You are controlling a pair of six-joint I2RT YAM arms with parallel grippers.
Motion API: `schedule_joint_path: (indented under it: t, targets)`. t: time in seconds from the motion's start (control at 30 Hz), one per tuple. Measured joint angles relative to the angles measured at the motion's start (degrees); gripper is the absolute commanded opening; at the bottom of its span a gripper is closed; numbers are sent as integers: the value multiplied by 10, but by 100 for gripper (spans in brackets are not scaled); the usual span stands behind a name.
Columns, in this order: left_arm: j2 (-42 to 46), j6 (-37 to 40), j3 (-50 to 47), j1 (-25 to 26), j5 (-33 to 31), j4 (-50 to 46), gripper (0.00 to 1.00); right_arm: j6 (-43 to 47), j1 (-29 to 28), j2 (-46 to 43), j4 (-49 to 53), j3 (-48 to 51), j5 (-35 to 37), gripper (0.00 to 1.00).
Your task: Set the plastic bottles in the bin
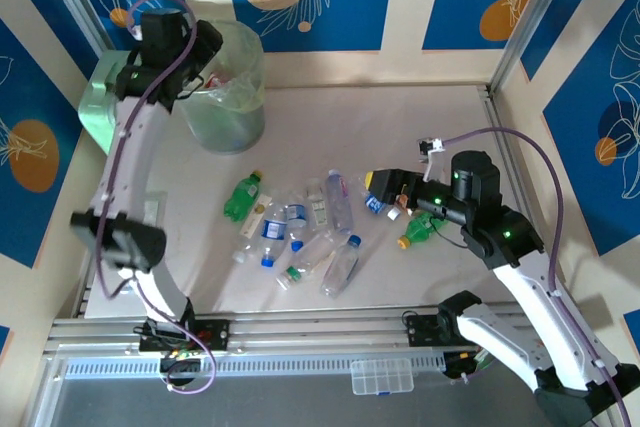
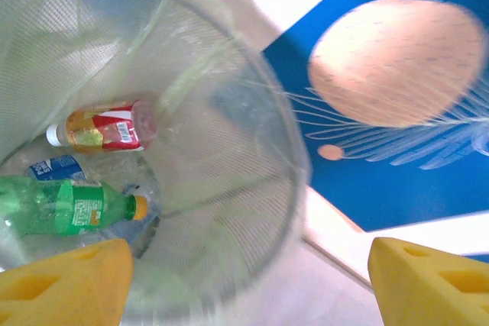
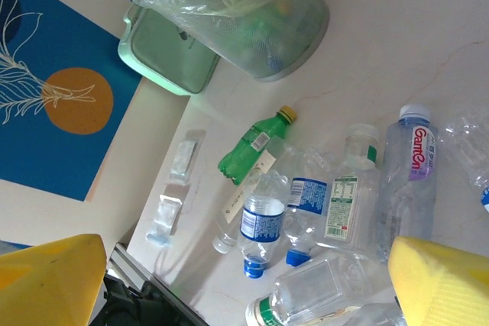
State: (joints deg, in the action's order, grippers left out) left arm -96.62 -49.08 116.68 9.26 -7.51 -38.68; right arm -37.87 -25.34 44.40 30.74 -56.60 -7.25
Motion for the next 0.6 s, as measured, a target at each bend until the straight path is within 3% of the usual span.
schedule_joint_path:
  t: [0.23, 0.43, 0.53, 0.6]
  targets:
    - [186, 2, -171, -2, -38, 47, 72, 2, -10, -5, 3, 0, 0, 96]
    - [314, 73, -374, 60, -19, 102, 66, 6, -18, -9, 21, -3, 7, 95]
    - [384, 127, -476, 75, 26, 134, 79, 10, -20, -9, 37, -7, 14, 95]
    - [427, 152, -531, 76, 54, 146, 98, 12, -21, -11, 50, -9, 20, 95]
